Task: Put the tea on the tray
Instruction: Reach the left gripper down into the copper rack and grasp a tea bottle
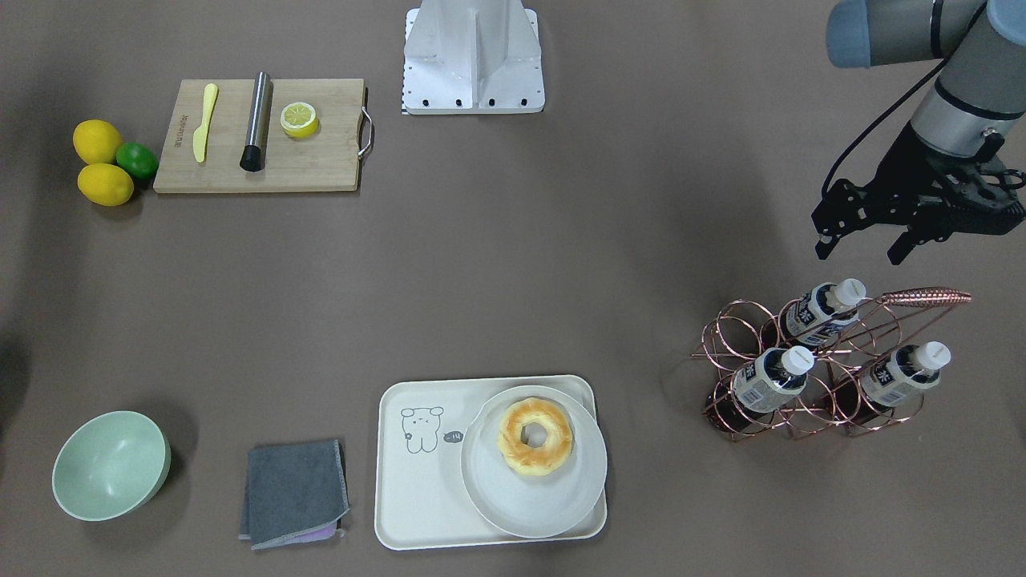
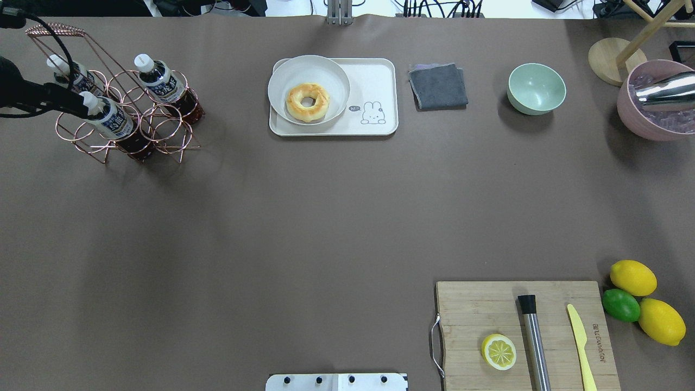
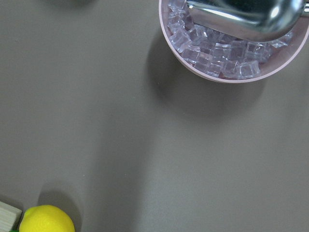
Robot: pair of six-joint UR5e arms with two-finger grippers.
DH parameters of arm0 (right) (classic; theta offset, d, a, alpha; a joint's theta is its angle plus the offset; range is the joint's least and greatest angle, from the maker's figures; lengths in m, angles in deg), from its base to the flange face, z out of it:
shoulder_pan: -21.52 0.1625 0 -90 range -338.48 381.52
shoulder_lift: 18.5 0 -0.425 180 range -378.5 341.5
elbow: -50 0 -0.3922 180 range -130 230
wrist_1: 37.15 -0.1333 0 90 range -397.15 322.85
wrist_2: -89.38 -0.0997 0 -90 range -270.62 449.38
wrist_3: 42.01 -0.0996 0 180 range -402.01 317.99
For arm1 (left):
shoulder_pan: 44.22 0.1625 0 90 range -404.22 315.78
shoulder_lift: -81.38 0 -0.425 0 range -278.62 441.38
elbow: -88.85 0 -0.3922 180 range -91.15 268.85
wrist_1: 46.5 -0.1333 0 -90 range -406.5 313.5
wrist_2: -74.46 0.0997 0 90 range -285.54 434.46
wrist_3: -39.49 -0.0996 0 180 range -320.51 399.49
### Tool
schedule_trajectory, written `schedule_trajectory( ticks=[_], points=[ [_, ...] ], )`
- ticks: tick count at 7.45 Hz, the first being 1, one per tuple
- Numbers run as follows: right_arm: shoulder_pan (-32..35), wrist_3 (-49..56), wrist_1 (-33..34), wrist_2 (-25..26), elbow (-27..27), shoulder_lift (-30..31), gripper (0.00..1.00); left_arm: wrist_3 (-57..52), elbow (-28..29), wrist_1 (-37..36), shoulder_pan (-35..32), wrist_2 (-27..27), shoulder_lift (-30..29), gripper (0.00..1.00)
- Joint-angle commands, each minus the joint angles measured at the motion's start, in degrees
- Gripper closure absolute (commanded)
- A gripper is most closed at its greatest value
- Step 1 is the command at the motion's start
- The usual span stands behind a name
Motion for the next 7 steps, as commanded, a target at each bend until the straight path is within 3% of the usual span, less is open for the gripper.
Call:
schedule_trajectory(
  ticks=[1,4,7],
  points=[
    [-0.08,-0.07,0.07,-0.27,-0.16,-0.02,0.00,-0.49,5.54,4.63,1.39,0.08,-0.95,0.14],
    [-0.08,-0.07,-0.11,-0.36,-0.07,0.07,0.00,-0.41,5.74,4.64,1.30,0.08,-1.30,0.34],
    [-0.08,-0.07,-0.11,-0.45,0.11,0.15,0.00,-0.49,6.00,4.47,1.04,0.16,-1.74,0.34]
  ],
)
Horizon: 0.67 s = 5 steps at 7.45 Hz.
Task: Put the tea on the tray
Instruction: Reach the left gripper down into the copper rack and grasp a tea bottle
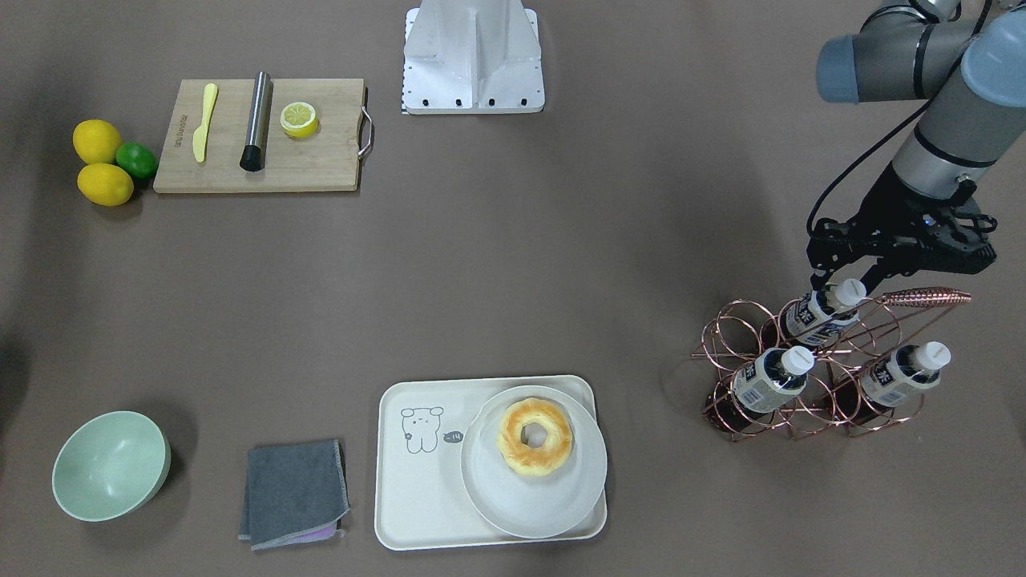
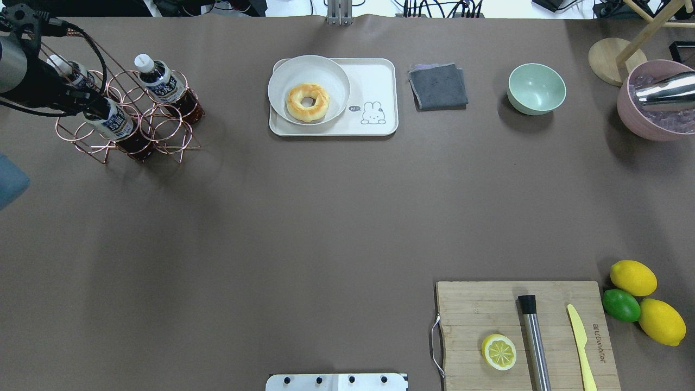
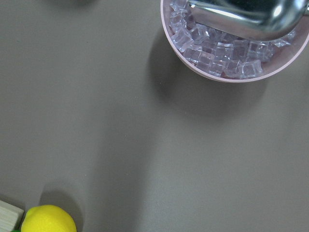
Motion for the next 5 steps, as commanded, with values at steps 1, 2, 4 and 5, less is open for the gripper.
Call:
schedule_trajectory(
  ticks=[1,2,4,5],
  points=[
    [0.00,0.00,-0.01,-0.09,0.07,0.00,0.00,-0.13,0.19,-0.10,-0.24,0.04,-0.46,0.34],
    [0.00,0.00,-0.01,0.00,0.16,0.00,0.00,-0.13,0.28,-0.19,-0.24,0.13,-0.89,0.34],
    [0.00,0.00,-0.01,0.00,0.16,0.00,0.00,-0.65,0.46,-0.36,-0.59,0.13,-1.25,0.34],
    [0.00,0.00,-0.01,0.00,0.16,0.00,0.00,-2.05,1.15,-0.37,-0.76,0.13,-1.34,0.39]
  ],
)
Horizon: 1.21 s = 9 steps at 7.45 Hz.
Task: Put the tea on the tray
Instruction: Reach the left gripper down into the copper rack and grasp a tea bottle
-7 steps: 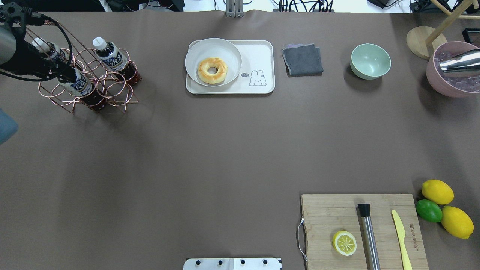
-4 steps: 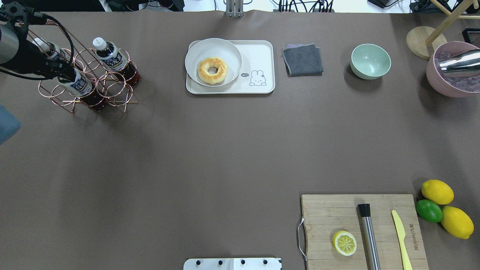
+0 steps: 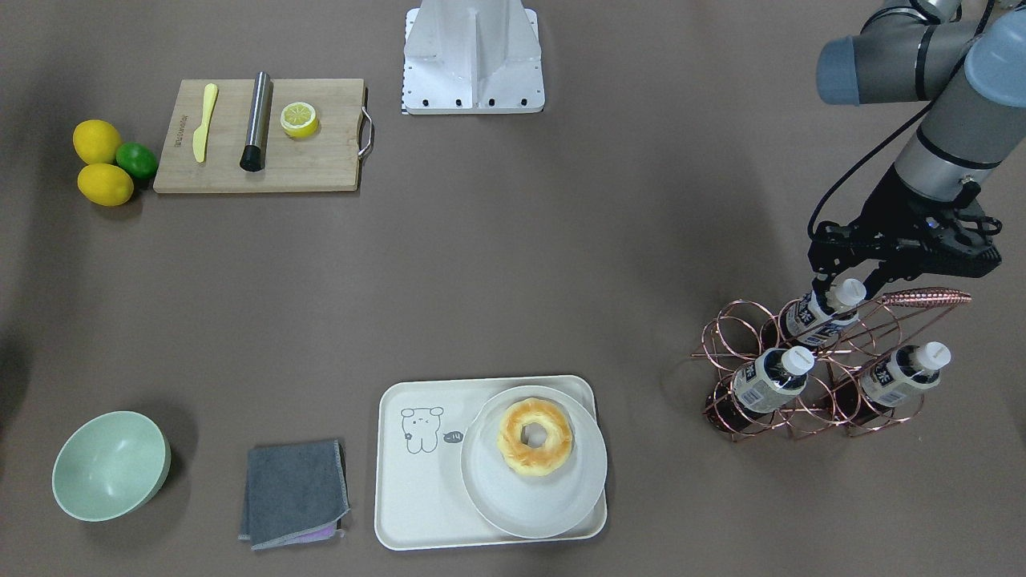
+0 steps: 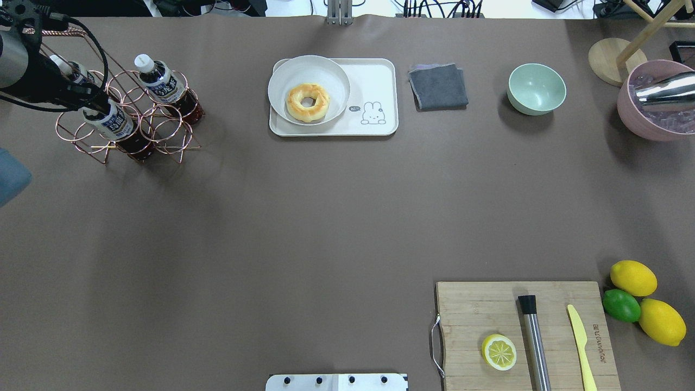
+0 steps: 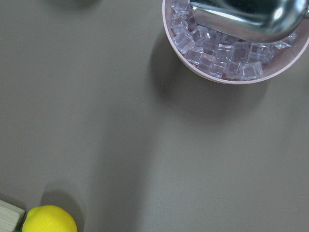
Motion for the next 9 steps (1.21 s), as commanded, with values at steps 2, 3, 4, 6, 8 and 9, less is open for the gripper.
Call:
schedule_trajectory(
  ticks=[2,3,4,6,8,9],
  points=[
    [0.00,0.00,0.00,0.01,0.36,0.00,0.00,-2.03,0.91,-0.15,-1.18,-0.08,-0.34,0.53],
    [0.00,0.00,0.00,0.01,0.27,0.00,0.00,-2.03,1.08,-0.15,-1.18,-0.08,-0.34,0.61],
    [0.00,0.00,0.00,0.01,0.27,0.00,0.00,-1.77,1.09,-0.41,-1.18,-0.08,-1.03,0.85],
    [0.00,0.00,0.00,-0.17,0.27,0.00,0.00,-1.42,0.39,-1.98,-2.05,-0.34,-1.22,1.00],
    [0.00,0.00,0.00,-0.43,0.27,0.00,0.00,-2.03,-5.30,-12.04,-5.03,-0.70,-3.92,1.00],
    [0.00,0.00,0.00,-0.43,0.18,0.00,0.00,-3.16,-7.24,-17.50,-5.92,-0.70,-6.55,1.00]
  ],
)
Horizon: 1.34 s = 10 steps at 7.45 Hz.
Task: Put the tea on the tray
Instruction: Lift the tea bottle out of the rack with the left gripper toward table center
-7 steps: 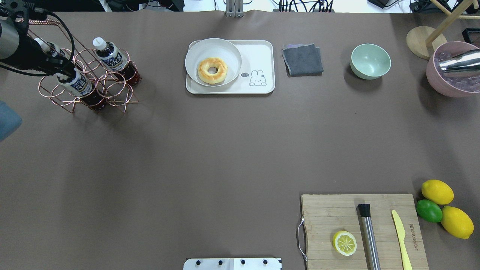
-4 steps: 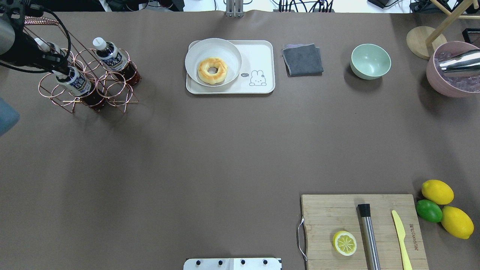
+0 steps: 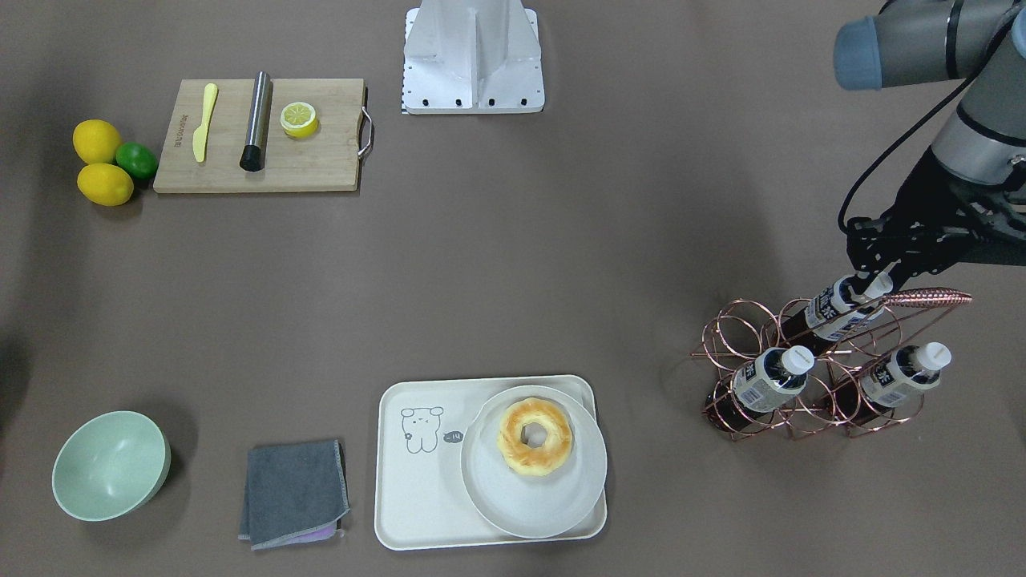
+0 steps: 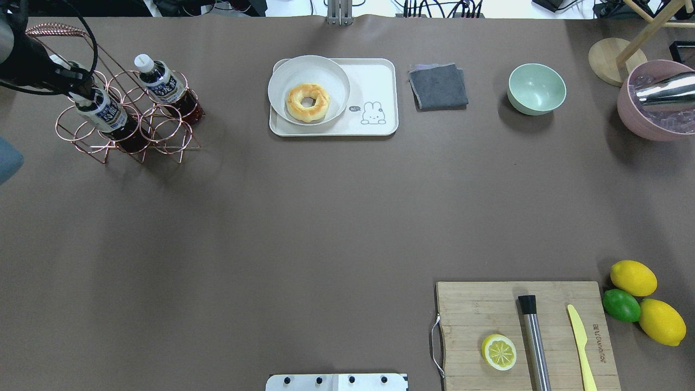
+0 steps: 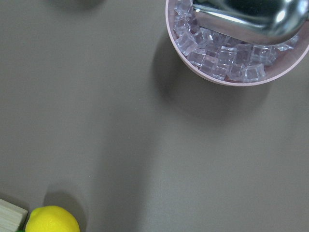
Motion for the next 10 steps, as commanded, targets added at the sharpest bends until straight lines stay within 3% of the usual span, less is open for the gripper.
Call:
schedule_trajectory(
  ticks=[1,3,5,6,10],
  points=[
    [0.00,0.00,0.00,-0.14,-0.09,0.00,0.00,-1.82,-5.60,-12.79,-2.43,-0.13,-4.90,1.00],
    [0.00,-0.09,0.00,-0.93,-0.09,0.00,0.00,-1.66,-11.30,-18.61,-2.70,-0.05,-4.65,1.00],
    [-0.09,-0.09,0.00,-1.02,-0.18,0.00,0.00,6.37,-14.91,-25.19,1.40,0.39,-8.49,1.00],
    [-0.18,-0.18,0.00,-1.54,-0.18,-0.43,0.00,14.44,-17.20,-28.09,7.09,0.66,-11.13,1.00],
    [-3.33,-2.11,0.09,-1.46,0.00,-6.05,0.00,38.12,-15.47,-32.17,28.71,12.32,-23.78,1.00]
  ],
)
